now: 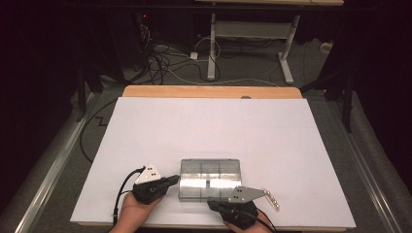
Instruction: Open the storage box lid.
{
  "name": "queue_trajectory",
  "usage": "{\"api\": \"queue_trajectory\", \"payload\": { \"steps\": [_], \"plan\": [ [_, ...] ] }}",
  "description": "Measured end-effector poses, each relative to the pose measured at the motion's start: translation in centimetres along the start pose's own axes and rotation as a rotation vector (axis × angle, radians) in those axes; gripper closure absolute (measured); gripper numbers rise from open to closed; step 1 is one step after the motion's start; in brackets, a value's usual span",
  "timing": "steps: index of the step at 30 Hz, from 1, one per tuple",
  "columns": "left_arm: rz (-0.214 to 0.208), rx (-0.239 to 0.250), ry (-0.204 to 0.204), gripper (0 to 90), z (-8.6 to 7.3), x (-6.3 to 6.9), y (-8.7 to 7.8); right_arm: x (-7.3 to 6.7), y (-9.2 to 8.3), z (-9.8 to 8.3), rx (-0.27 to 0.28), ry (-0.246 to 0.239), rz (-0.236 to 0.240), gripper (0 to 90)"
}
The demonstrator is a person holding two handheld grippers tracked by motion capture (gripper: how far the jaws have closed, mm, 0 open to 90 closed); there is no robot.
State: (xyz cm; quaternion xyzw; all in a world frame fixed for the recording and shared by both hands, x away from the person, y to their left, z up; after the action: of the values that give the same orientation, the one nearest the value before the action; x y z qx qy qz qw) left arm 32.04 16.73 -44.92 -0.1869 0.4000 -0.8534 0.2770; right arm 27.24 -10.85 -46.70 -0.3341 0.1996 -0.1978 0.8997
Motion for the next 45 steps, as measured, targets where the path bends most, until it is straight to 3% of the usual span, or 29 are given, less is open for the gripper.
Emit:
{"api": "queue_trajectory", "payload": {
  "steps": [45],
  "plan": [
    [-0.019,0.003,-0.004,87.9,-0.01,-0.13,-0.07,-0.39,-0.78,0.69,0.044,-0.022,0.002,90.0]
  ]
}}
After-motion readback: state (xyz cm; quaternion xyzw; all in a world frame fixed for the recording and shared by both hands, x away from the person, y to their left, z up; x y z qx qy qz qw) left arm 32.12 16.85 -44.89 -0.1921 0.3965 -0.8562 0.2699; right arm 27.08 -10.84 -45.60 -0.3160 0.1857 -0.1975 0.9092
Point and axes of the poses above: each handheld gripper's, and its own axes: y roughly forward along the jaws, z roughly out of its top, x roughly to its right, the point moved 2 cm from there along y, roughly forward along the jaws, and after that the axes turned 15 degrees about -x, right-handed, at the moved point
